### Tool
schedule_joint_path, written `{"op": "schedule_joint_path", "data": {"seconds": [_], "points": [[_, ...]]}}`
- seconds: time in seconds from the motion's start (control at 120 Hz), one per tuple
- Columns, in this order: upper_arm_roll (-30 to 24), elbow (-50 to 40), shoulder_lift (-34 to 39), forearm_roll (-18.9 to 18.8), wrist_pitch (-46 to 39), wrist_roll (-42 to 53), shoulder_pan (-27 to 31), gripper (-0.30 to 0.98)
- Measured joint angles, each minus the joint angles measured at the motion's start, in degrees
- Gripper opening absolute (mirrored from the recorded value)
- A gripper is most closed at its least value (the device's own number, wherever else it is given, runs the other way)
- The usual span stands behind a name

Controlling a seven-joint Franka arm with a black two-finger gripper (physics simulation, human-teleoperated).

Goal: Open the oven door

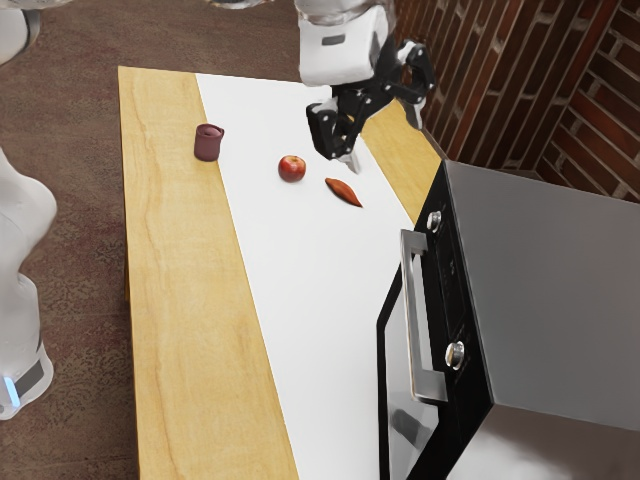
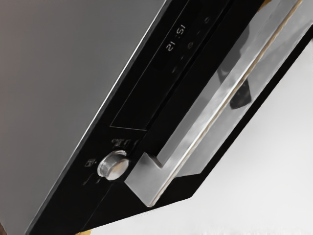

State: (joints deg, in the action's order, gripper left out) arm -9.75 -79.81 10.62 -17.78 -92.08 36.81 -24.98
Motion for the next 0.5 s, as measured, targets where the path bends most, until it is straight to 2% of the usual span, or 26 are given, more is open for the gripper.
{"op": "schedule_joint_path", "data": {"seconds": [0.05, 0.15, 0.283, 0.5], "points": [[-0.7, -8.3, 5.1, -0.7, -4.6, 2.0, 0.3, 0.69], [-0.9, -18.4, 10.9, -0.4, -13.3, 6.0, -0.4, 0.69], [-0.7, -26.3, 12.6, 0.3, -23.9, 11.1, -3.6, 0.69], [17.1, -32.2, 11.6, 0.3, -32.8, 17.4, -22.8, 0.69]]}}
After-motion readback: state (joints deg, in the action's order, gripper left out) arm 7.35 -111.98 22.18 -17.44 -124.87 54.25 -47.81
